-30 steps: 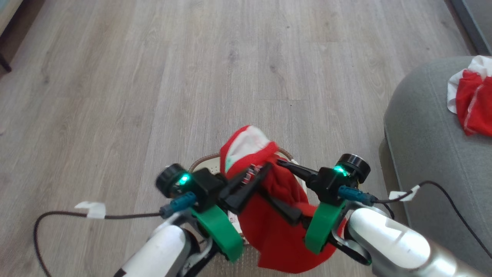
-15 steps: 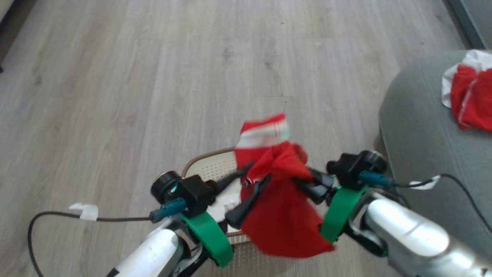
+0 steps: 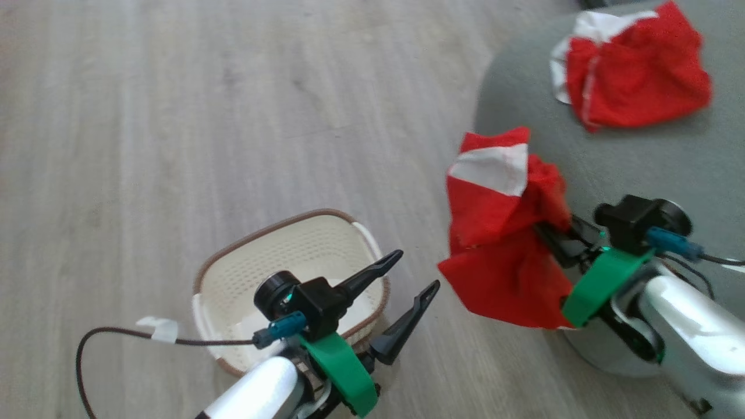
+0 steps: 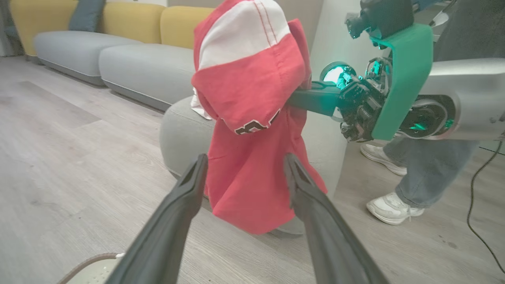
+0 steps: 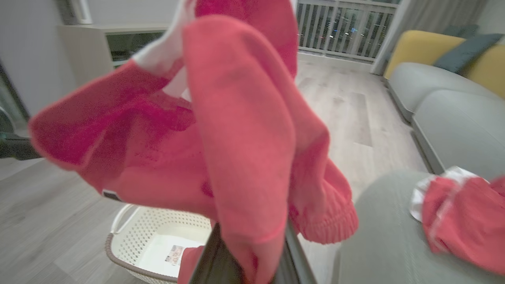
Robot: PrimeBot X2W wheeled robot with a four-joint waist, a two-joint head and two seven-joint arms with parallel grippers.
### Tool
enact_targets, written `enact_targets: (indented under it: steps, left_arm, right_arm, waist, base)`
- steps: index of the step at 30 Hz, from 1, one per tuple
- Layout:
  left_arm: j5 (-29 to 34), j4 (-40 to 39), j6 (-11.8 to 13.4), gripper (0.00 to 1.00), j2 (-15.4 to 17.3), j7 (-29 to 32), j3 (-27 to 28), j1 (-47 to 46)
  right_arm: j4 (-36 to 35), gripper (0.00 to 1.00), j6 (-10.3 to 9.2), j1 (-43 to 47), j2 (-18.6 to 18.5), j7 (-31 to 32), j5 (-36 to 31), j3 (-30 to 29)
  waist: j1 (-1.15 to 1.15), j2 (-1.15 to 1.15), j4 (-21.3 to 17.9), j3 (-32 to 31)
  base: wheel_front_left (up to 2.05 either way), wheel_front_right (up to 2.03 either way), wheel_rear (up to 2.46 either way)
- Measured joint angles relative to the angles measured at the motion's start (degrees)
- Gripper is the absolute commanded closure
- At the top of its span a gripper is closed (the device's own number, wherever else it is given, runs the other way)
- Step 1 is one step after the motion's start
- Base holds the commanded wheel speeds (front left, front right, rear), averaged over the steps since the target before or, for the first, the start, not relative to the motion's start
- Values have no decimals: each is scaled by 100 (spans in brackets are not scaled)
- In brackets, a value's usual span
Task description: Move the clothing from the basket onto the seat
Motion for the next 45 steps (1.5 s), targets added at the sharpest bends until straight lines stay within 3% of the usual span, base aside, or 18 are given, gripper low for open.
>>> enact_targets:
  steps: [10, 19, 23, 29, 32, 40, 45]
  left_arm:
    - [1, 47, -45, 0, -100, -2, -201, -164]
    - [53, -45, -45, 0, -67, -2, -326, -424]
    - [115, -196, -46, 0, 7, -3, -325, -870]
    - [203, -335, -45, 0, 141, -3, -158, -1435]
    - [207, -425, -44, 0, 148, -9, 4, -1532]
    - [423, -1063, 58, 0, 126, -54, 876, -1263]
    - [577, -1314, 57, 0, 190, -54, 1238, -878]
  right_arm:
    - [-87, 100, 0, 588, -65, 0, -159, -812]
    - [-115, 100, 0, 434, 199, 1, -157, -1792]
    - [41, 100, 0, -280, 401, 1, -57, -2403]
    - [708, 100, 0, -1876, 337, 0, -240, -3796]
    - [1183, 100, 0, -2674, 176, 0, -494, -4477]
    - [2246, 100, 0, -4709, -725, 219, -1917, -6020]
    - [2864, 100, 0, -4966, -710, 266, -2474, -6954]
  waist:
    - [0, 0, -812, 211]
    - [0, 0, -794, 731]
    - [1, 0, -688, 1228]
    - [2, 0, -402, 2096]
    - [2, 0, -170, 2492]
    - [1, 0, 507, 3436]
    - [1, -1, 672, 4117]
  base:
    - [0, 0, 0]
    - [0, 0, 0]
    - [0, 0, 0]
    - [0, 0, 0]
    - [0, 0, 0]
    - [0, 0, 0]
    - [0, 0, 0]
